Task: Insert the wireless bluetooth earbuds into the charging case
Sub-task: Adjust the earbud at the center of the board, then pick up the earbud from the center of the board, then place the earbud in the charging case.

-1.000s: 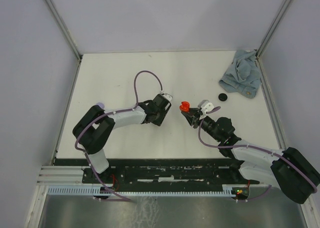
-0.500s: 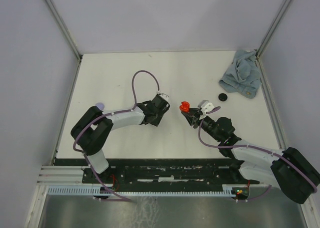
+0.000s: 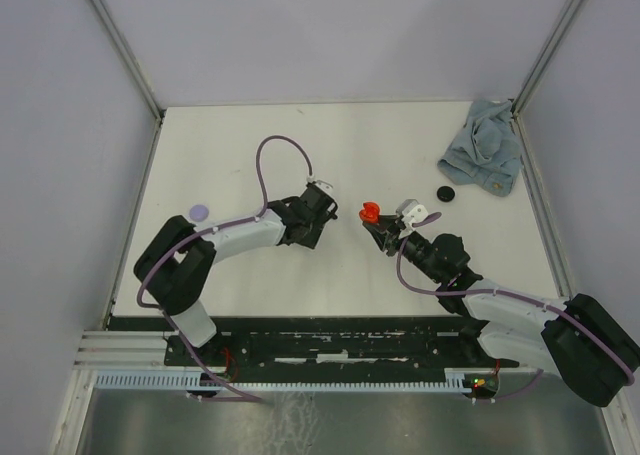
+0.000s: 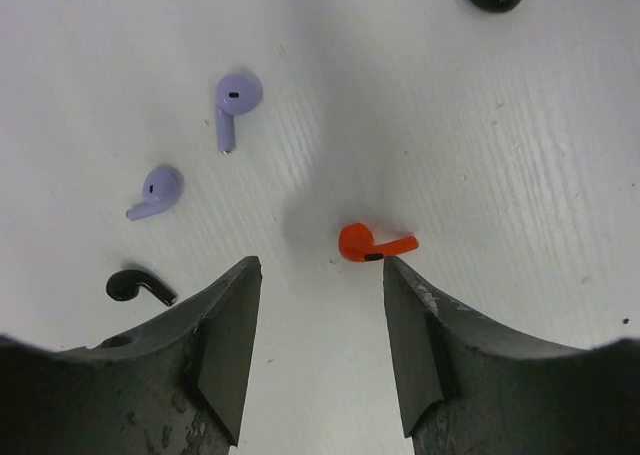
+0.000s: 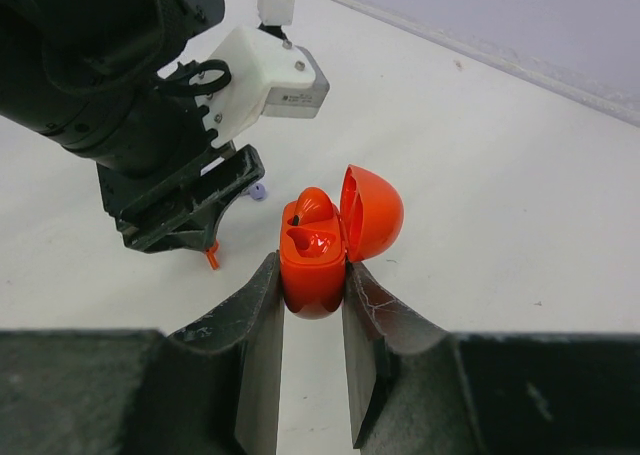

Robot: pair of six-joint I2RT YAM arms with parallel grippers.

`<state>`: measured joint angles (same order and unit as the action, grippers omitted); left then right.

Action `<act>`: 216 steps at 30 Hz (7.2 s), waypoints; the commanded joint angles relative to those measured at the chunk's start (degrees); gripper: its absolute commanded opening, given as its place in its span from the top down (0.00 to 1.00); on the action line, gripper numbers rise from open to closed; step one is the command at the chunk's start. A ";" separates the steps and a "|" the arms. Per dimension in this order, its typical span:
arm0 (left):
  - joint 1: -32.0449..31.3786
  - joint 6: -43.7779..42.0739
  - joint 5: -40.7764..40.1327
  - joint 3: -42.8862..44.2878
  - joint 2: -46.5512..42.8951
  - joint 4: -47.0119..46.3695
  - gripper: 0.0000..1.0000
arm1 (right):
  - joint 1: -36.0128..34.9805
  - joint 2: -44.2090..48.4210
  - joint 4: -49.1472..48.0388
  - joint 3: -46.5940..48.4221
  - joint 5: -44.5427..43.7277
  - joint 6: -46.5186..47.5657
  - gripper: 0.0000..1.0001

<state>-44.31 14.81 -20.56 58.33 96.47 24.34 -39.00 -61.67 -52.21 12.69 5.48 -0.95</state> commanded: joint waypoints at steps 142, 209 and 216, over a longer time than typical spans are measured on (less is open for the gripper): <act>1.28 10.82 9.43 13.74 10.48 9.42 0.61 | -0.21 0.59 -0.55 1.77 -1.17 0.95 0.98; -9.88 10.21 4.42 -0.57 -23.87 -24.84 0.81 | -0.25 -1.77 -3.77 1.48 2.04 0.07 0.98; -10.50 10.86 9.13 -1.18 -21.99 -31.58 0.81 | -0.24 -1.12 -3.79 1.37 2.57 -0.24 0.98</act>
<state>-54.11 26.46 -14.52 57.47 73.91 1.30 -39.00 -63.51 -52.51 12.69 7.31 -0.71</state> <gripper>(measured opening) 0.265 0.327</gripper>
